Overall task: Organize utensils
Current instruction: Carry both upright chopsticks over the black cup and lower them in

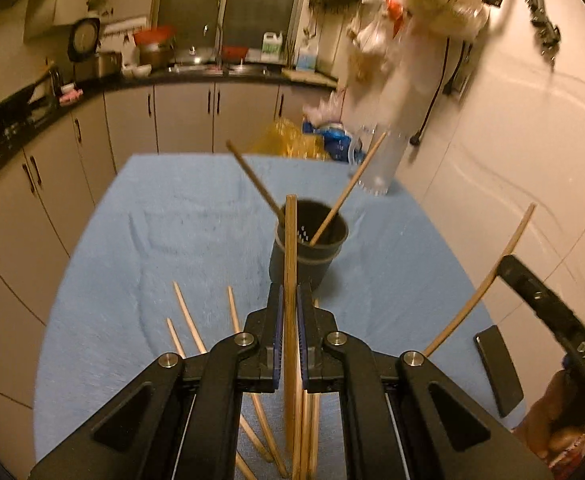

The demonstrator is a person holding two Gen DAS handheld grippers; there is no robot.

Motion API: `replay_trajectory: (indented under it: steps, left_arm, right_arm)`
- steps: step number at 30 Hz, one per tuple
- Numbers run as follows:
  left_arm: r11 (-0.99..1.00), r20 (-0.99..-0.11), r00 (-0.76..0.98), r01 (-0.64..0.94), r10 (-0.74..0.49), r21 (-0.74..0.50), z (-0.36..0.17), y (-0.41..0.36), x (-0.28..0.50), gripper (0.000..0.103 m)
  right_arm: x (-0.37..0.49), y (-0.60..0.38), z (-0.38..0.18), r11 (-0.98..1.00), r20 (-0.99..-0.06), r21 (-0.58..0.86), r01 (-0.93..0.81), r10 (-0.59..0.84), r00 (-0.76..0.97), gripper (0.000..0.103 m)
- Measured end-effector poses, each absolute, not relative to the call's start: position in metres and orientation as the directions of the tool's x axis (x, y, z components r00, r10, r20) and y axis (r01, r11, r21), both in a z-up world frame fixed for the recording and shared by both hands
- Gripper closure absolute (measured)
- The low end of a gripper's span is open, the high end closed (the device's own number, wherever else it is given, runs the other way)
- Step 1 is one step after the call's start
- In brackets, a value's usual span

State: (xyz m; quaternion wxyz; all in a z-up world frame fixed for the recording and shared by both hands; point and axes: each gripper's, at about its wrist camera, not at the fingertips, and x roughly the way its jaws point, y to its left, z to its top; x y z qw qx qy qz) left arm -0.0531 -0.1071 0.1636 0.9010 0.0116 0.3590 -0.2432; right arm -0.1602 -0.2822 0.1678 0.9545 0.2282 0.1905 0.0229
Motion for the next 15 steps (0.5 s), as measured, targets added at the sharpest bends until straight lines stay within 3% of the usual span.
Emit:
replay_trajectory:
  steps: [15]
  left_arm:
    - [0.871,-0.598,0.662,0.473,-0.452,-0.135,0.205,-0.113,-0.047,0.097]
  right_arm:
    - [-0.151,-0.288,0.190,0.901,-0.310,0.432,0.030,0.117,0.944,0.097]
